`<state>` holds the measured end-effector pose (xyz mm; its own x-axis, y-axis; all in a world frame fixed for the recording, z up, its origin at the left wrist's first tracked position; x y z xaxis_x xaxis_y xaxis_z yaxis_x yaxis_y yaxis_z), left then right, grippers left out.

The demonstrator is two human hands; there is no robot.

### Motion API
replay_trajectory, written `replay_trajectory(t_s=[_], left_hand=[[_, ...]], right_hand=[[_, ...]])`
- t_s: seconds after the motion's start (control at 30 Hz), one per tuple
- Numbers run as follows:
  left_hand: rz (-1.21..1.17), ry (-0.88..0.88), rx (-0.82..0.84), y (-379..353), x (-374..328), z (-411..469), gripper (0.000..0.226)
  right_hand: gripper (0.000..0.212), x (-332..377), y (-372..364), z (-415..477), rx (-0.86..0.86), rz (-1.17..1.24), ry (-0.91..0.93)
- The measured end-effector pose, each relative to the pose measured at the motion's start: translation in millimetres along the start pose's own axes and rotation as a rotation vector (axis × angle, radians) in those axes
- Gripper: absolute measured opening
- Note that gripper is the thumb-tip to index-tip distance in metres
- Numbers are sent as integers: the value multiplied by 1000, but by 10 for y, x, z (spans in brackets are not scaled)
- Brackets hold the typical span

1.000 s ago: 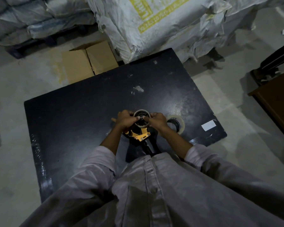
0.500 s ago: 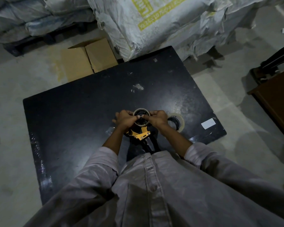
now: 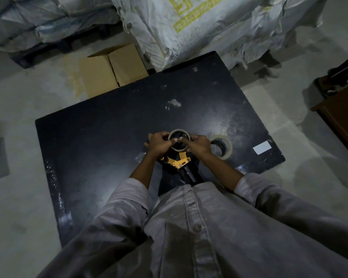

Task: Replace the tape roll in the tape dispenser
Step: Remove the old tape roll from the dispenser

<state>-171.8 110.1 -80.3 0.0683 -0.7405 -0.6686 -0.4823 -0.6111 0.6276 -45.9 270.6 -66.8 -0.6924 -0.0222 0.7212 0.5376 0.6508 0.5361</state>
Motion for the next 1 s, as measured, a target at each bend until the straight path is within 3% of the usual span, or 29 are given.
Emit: replay_trajectory(t_s=[0.1, 0.33, 0.6, 0.77, 1.0], left_hand=[[50, 44, -72, 51, -37, -79, 22], [101, 114, -111, 49, -114, -164, 24], [96, 146, -11, 121, -193, -233, 21], [129, 122, -34, 78, -207, -247, 29], [120, 170, -96, 84, -232, -311, 28]], right_hand=[[29, 18, 11, 18, -17, 26, -14], [21, 21, -22, 28, -37, 76, -26], [55, 9, -7, -63, 35, 188, -41], [34, -35, -20, -35, -40, 29, -12], [41, 28, 34, -19, -94, -39, 37]])
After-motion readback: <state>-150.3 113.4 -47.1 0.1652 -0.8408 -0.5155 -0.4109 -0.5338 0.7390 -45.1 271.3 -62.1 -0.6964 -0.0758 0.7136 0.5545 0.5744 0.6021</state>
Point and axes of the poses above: each hand's wrist, its own z-axis towards the middle knuckle, its own y-axis out of the back of the hand, x = y × z, the point moved 4 cm from there along z, towards the middle knuckle, and after that the axes turned 12 degrees about -x, right-handed, at the moved point
